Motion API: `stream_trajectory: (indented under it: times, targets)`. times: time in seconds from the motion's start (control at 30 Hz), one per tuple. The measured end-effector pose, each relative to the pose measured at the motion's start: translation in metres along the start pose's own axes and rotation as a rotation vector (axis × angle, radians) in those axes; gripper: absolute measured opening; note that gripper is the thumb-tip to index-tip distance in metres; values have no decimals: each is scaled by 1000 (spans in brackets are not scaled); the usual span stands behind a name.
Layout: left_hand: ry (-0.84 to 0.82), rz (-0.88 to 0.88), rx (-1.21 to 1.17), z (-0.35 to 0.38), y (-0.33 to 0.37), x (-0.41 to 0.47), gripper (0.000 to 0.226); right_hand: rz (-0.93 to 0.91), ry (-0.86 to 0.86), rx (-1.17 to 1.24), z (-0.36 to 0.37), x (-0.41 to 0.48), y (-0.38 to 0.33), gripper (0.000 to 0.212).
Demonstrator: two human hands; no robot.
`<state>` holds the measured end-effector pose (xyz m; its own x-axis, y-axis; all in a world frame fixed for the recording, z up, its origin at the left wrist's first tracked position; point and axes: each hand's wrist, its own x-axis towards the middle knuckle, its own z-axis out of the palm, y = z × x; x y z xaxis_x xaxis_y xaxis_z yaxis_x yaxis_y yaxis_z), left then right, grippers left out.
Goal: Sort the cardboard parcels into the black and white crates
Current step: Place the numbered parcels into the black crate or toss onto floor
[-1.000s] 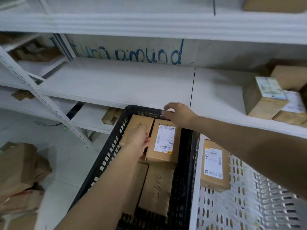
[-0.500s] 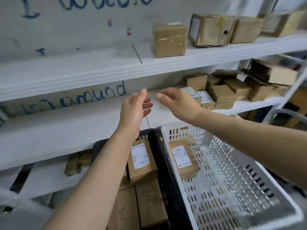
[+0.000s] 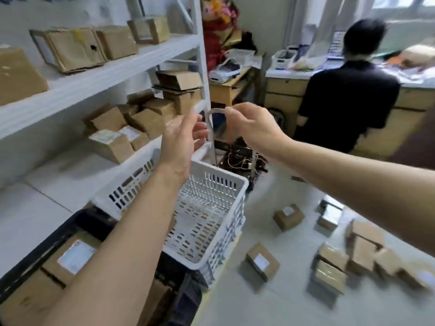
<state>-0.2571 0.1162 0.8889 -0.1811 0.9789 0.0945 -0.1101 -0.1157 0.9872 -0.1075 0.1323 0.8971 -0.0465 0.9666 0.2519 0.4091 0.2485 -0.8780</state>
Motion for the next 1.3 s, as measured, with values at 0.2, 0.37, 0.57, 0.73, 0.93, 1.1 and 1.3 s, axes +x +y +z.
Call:
stream_trajectory:
  times: [0.2, 0.37, 0.57, 0.73, 0.93, 1.1, 1.3]
  targets:
    - [-249, -105, -18, 128, -33, -28, 28, 126, 226, -89, -121, -56, 56, 29]
    - [-362, -170, -11, 232, -56, -63, 28, 200, 292, -95, -212, -100, 104, 40]
    - [-394, -237, 10, 328, -89, -100, 31, 243, 319, -107, -304, -132, 159, 38]
    - [-368, -271, 41, 372, -110, -114, 33, 269, 310, -103, -349, -135, 196, 34]
    - [-371, -286, 71, 411, -122, -93, 32, 285, 315, -77, -380, -114, 225, 35]
    - [-433, -310, 77, 458, -135, -62, 33, 298, 353, -122, -406, -87, 247, 37]
    - [-499, -327, 102, 509, -146, -21, 34, 325, 416, -134, -440, -46, 265, 40]
